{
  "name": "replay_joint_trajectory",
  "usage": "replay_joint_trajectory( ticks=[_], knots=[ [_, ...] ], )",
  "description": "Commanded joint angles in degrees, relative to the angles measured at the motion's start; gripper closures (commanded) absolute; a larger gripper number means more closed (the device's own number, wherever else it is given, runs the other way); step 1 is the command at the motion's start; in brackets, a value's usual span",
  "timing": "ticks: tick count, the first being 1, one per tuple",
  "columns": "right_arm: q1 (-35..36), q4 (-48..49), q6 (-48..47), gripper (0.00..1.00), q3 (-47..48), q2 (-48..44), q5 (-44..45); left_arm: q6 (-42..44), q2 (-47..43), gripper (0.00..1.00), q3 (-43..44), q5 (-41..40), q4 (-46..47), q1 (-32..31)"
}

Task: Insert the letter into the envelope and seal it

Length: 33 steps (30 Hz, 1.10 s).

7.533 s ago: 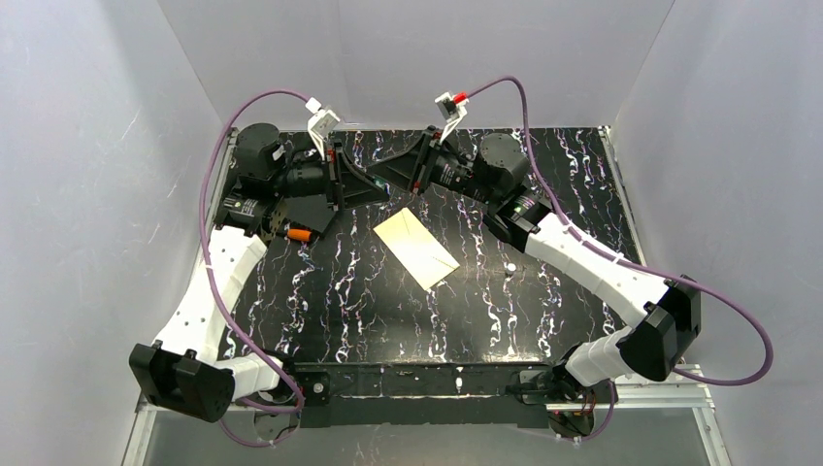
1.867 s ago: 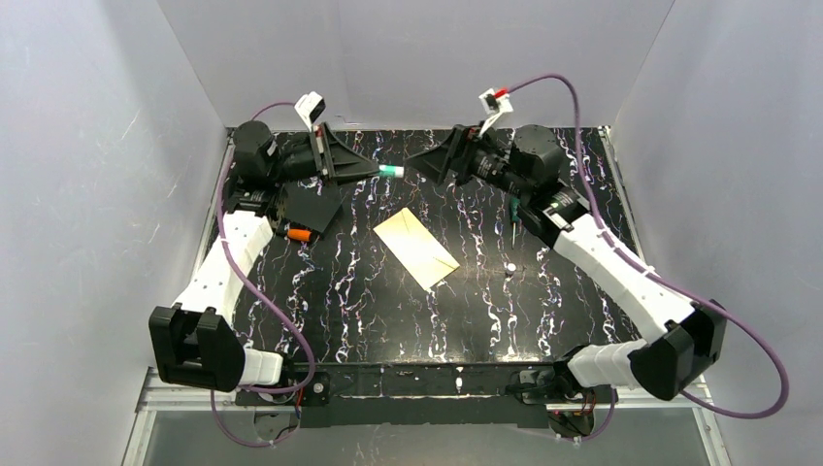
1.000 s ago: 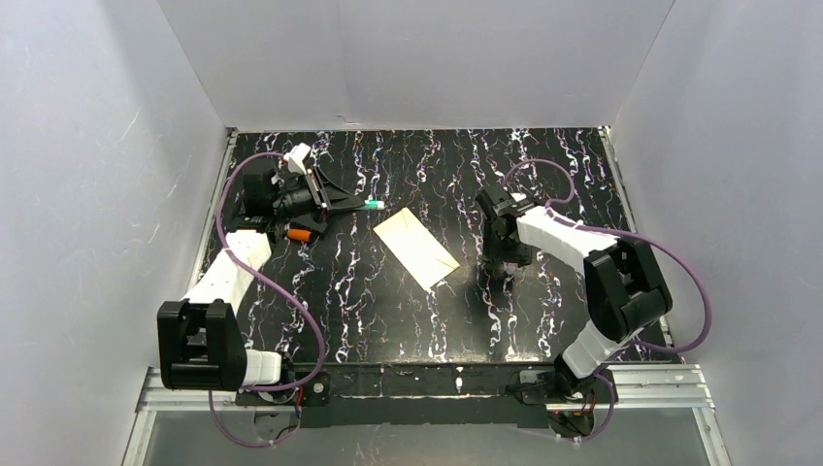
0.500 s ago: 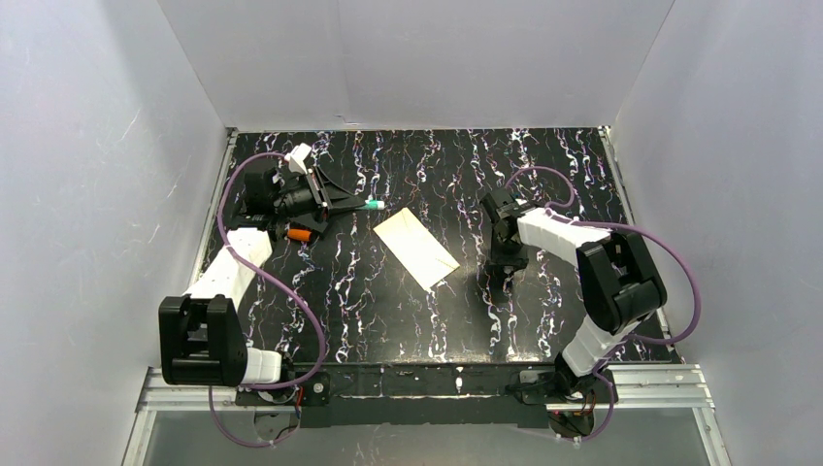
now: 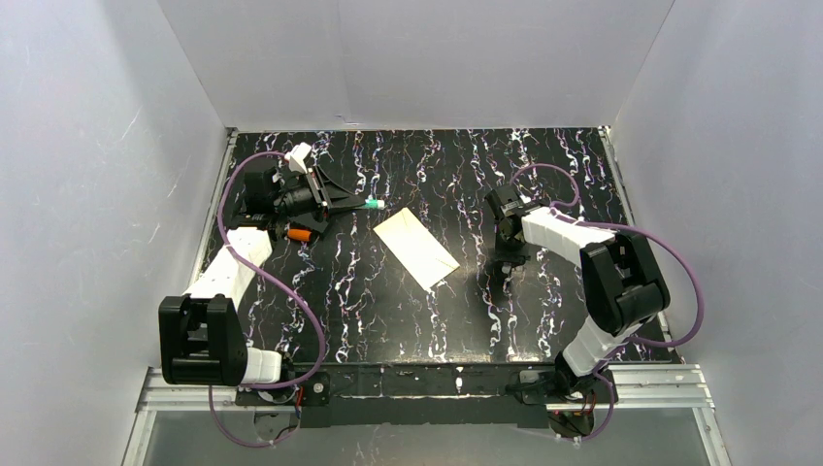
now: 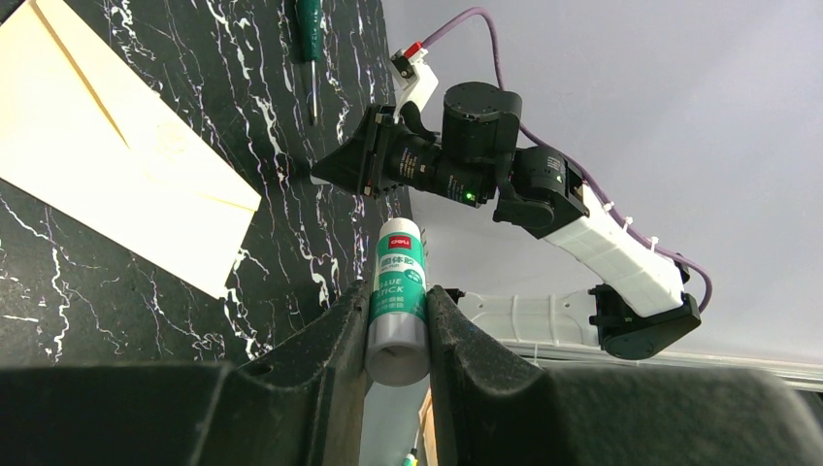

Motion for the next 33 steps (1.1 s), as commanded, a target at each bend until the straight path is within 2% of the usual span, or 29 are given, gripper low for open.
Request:
replay_joint_trajectory(
  ticks=[1,4,7,9,20,23,25,27,30,32,33],
  knots=[
    [-0.2,0.6,0.3,0.82,-0.6,-2.5,-1.4,0.3,-1.1,1.00,1.8,1.7,-0.3,-0.1],
    [-0.2,0.0,0.6,0.80,-0.1,-3.1,-1.7,0.2,-1.4,1.00,1.8,1.8,-0.3,-0.1],
    [-0.3,-1.3,0.5,0.62,0.7,-3.0,-2.0,0.1,-1.4,1.00,1.8,1.7,-0.3,-0.1],
    [-0.3,-1.9,0.4,0.57,0.7,-2.9,-2.5,0.1,-1.4,1.00,1.8,1.8,-0.3,-0.1],
    [-0.3,-3.2,1.2,0.63,1.2,-2.7,-3.5,0.3,-1.6,1.00,1.3,1.7,-0.3,-0.1],
    [-0.3,-2.7,1.2,0.75,1.1,-2.8,-3.4,0.4,-1.8,1.00,1.3,1.7,-0.3,-0.1],
    [-0.4,-2.1,0.9,0.78,1.1,-3.4,-3.0,0.4,-1.9,1.00,1.3,1.7,-0.3,-0.1],
    [-0.3,-2.2,0.5,0.74,1.6,-3.1,-2.6,0.4,-1.9,1.00,1.4,1.7,-0.3,-0.1],
    [-0.3,-2.1,0.0,0.63,1.9,-2.0,-2.3,0.4,-1.8,1.00,1.5,1.8,-0.3,-0.1],
    [-0.4,-2.1,0.1,0.64,2.0,-1.5,-2.0,0.4,-1.7,1.00,1.5,1.9,-0.3,-0.2],
    [-0.3,-2.1,0.2,0.70,2.1,-1.4,-2.0,0.4,-1.8,1.00,1.5,1.9,-0.3,-0.1]
  ],
)
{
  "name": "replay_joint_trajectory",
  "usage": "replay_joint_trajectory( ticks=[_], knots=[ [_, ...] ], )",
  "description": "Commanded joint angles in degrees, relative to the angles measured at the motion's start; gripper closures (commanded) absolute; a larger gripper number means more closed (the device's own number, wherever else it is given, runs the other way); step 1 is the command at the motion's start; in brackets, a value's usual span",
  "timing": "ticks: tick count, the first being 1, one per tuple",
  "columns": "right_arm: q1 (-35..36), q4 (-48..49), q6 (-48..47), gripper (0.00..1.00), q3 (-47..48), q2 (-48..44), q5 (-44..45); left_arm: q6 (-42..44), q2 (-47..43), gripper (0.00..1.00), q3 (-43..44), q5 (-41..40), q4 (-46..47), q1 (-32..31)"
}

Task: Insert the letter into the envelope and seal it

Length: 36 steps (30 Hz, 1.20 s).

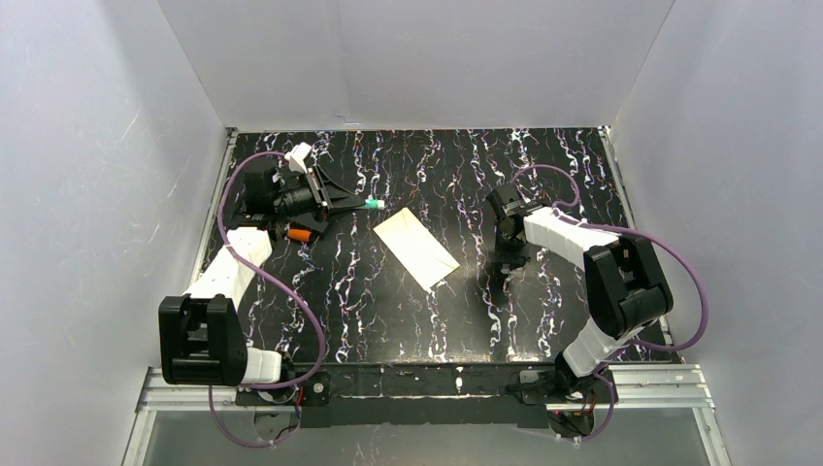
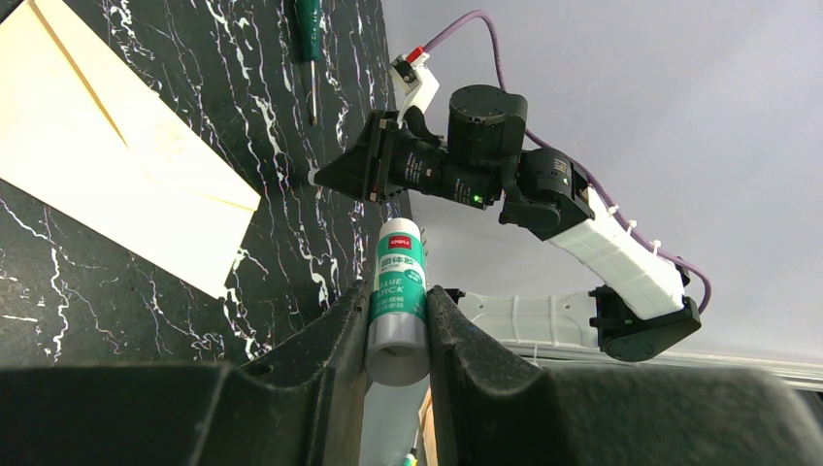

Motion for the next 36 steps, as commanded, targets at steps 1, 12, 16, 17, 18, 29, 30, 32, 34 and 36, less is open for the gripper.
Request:
replay_joint_trajectory(
  ticks=[1,12,16,17,18,29,30,32,34,36],
  knots=[
    [-0.3,-0.1,0.2,0.75,2.1,-0.1,0.8,0.5,-1.9,1.00,1.5,1.9,-0.3,-0.1],
    [-0.3,8.1,0.1,0.96,6.0,-7.5,-13.5,-0.8,-1.5,1.00,2.9,1.9,-0.3,-1.1],
    [-0.4,22.0,8.2,0.95,7.8,-11.6,-32.6,-3.1,-0.8,1.00,4.7,2.9,-0.3,-2.3],
    [-0.4,26.5,11.6,0.94,7.6,-12.8,-37.9,-4.1,-0.5,1.00,5.5,3.5,-0.3,-2.4],
    [-0.4,31.7,15.6,0.94,7.2,-13.7,-40.7,-5.1,-0.3,1.00,6.3,4.1,-0.3,-2.5],
    [0.3,74.1,46.1,0.94,3.1,-16.0,-50.6,-18.2,-0.7,1.00,12.9,5.6,3.4,-3.3],
    [0.7,74.3,46.3,0.94,3.5,-15.9,-50.7,-18.6,-0.6,1.00,13.2,5.4,3.4,-3.7],
    [1.8,70.9,44.1,0.94,5.3,-15.5,-51.1,-18.7,-0.5,1.00,13.8,5.4,3.5,-4.4],
    [2.8,69.4,42.7,0.94,5.9,-15.4,-51.3,-18.8,-0.5,1.00,14.2,5.5,3.5,-5.1],
    [3.4,67.8,41.5,0.94,5.9,-15.7,-50.6,-18.7,-0.8,1.00,14.7,5.4,3.6,-5.2]
  ],
)
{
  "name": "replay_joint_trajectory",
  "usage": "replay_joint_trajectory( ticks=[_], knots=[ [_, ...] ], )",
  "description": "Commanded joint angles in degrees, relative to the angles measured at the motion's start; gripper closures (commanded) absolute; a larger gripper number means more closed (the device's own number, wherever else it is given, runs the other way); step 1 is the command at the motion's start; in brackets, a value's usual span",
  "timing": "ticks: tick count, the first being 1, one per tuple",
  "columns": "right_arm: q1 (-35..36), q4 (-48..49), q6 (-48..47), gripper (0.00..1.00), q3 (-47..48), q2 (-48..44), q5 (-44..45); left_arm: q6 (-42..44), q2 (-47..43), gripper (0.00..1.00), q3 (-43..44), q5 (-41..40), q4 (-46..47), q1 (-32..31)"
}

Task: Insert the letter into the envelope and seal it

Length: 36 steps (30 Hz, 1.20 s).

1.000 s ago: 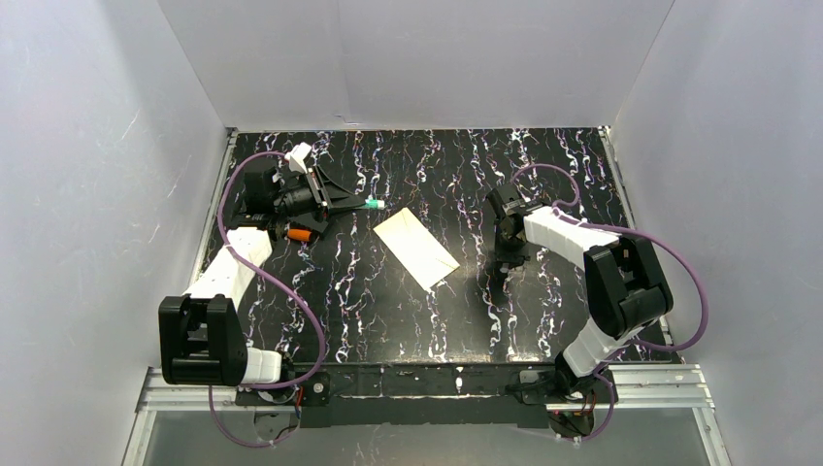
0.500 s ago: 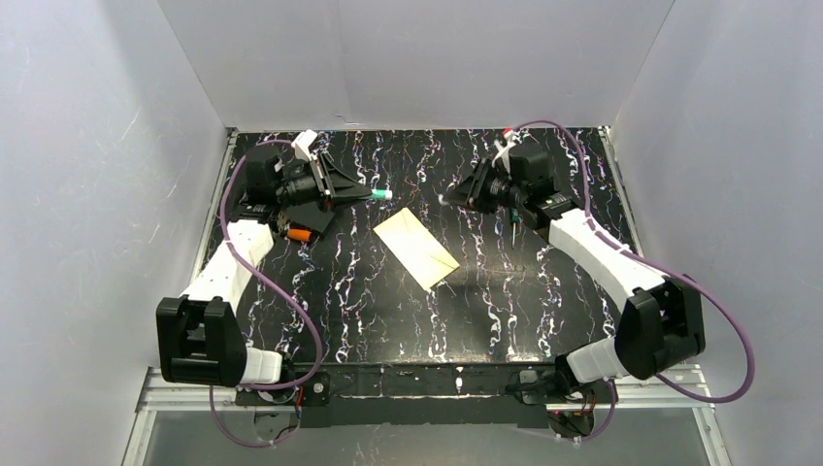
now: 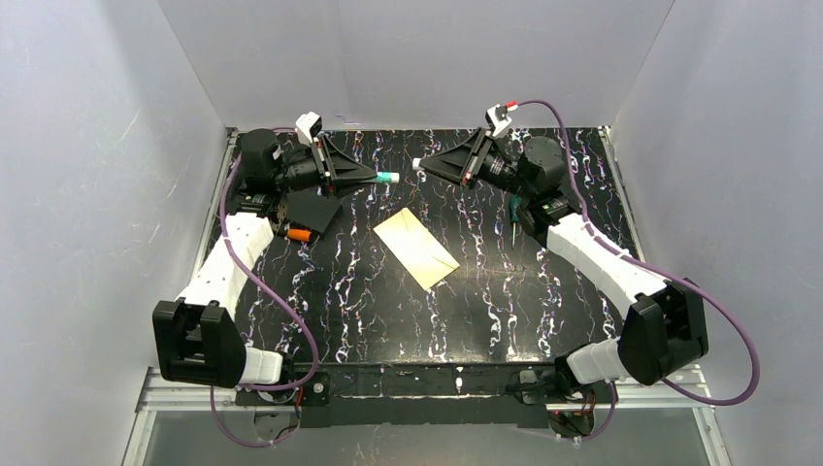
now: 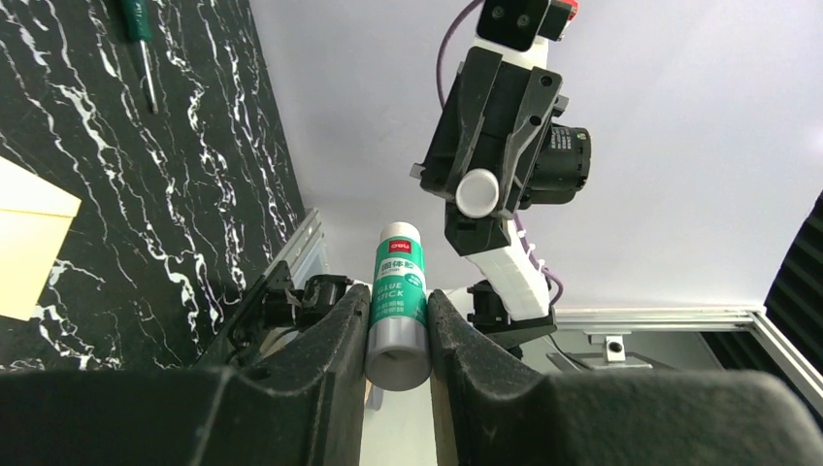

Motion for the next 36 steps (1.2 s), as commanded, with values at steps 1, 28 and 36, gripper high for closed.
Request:
replay_joint_trajectory(
  ticks=[1,28,36],
  knots=[
    [1.7,1.2,-1.0,0.94,2.1,-1.0,-1.3,-0.9,-1.2,1.00,3.0,1.2,0.9,-0.9],
    [5.4,1.0,-2.5,0.96,0.8,-0.8,4.6,-0.8,-2.2,1.00,5.0,0.9,1.2,-0.9],
    [5.4,2.5,-1.7,0.96,1.2,0.4,4.3,-1.1,-2.1,1.00,5.4,1.4,1.6,-0.9]
  ],
)
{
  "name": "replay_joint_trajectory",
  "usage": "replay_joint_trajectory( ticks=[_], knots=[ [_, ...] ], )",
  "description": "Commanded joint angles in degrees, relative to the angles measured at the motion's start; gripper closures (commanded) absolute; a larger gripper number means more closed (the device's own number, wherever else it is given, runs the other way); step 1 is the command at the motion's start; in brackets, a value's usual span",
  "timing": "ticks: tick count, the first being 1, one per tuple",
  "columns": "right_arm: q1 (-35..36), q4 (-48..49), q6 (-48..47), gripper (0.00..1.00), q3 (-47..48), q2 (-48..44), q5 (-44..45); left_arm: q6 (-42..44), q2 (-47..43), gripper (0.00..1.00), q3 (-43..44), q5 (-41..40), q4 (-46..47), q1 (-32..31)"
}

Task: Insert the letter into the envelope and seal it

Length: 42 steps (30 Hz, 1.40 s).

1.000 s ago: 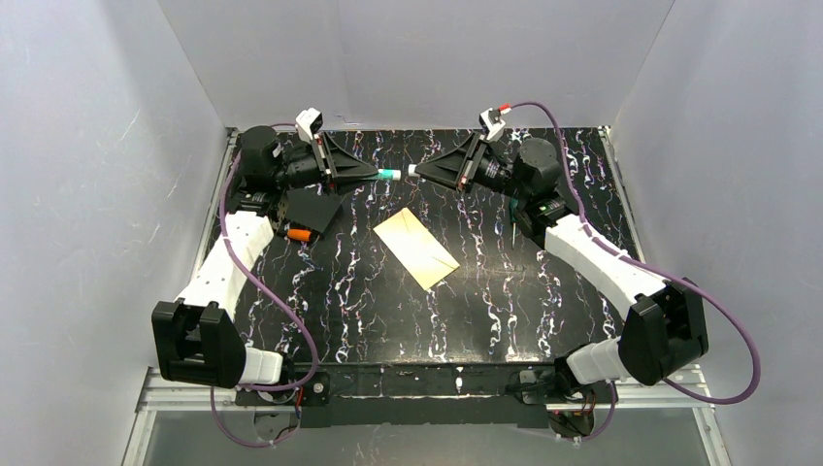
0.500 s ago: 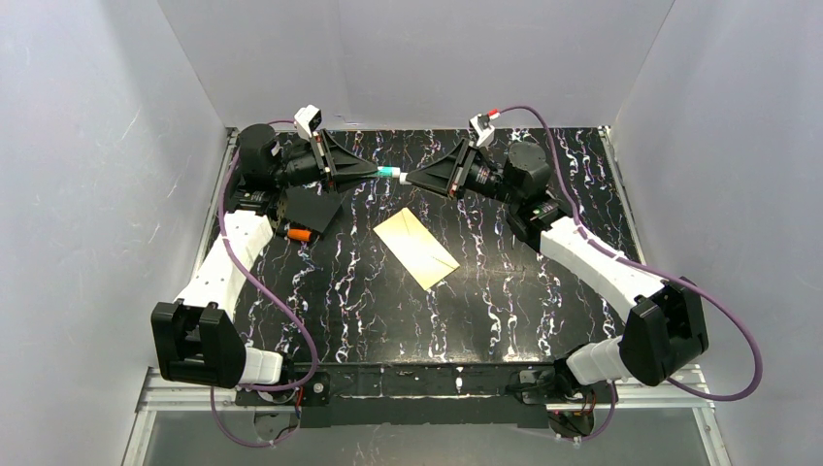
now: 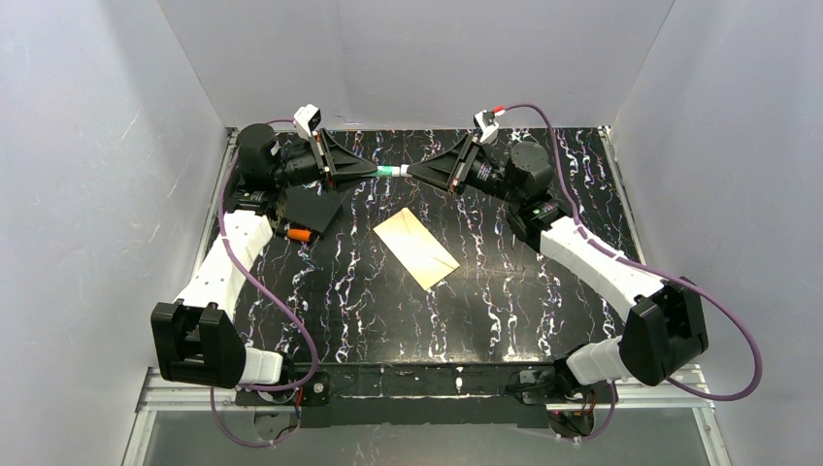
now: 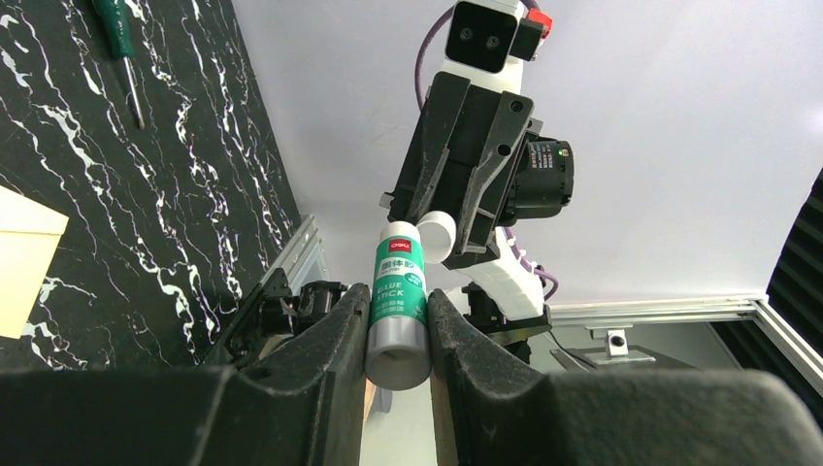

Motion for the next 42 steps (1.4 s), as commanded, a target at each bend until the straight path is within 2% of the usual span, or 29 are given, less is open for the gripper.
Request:
replay_joint_trajectory(
  ticks=[1,11,20,27,35,42],
  knots=[
    [0.1,4.0,0.6,0.96,1.1,0.4,0.2,-0.4,-2.0,1.00,3.0,1.6,1.1,0.0],
    [0.1,2.9,-0.3,0.96,1.3,0.7,-0.2,-1.2,-2.4,1.00,3.2,2.2,2.6,-0.3],
    [0.1,9.7,2.8,0.96,-0.5,0.1,0.7,-2.3,-2.3,1.00,2.8,1.5,3.2,-0.7],
    [0.1,11.4,4.8,0.96,-1.5,0.5,1.0,-11.5,-2.2,1.00,2.2,1.2,9.8,-1.0],
    [0.2,10.1,3.5,0.96,-0.1,0.7,0.3,-11.0,-2.2,1.00,2.0,1.5,10.2,-1.2],
    [0.1,18.0,7.8,0.96,-2.4,-0.3,1.8,-12.2,-2.2,1.00,1.8,0.6,10.5,-1.3]
  ],
)
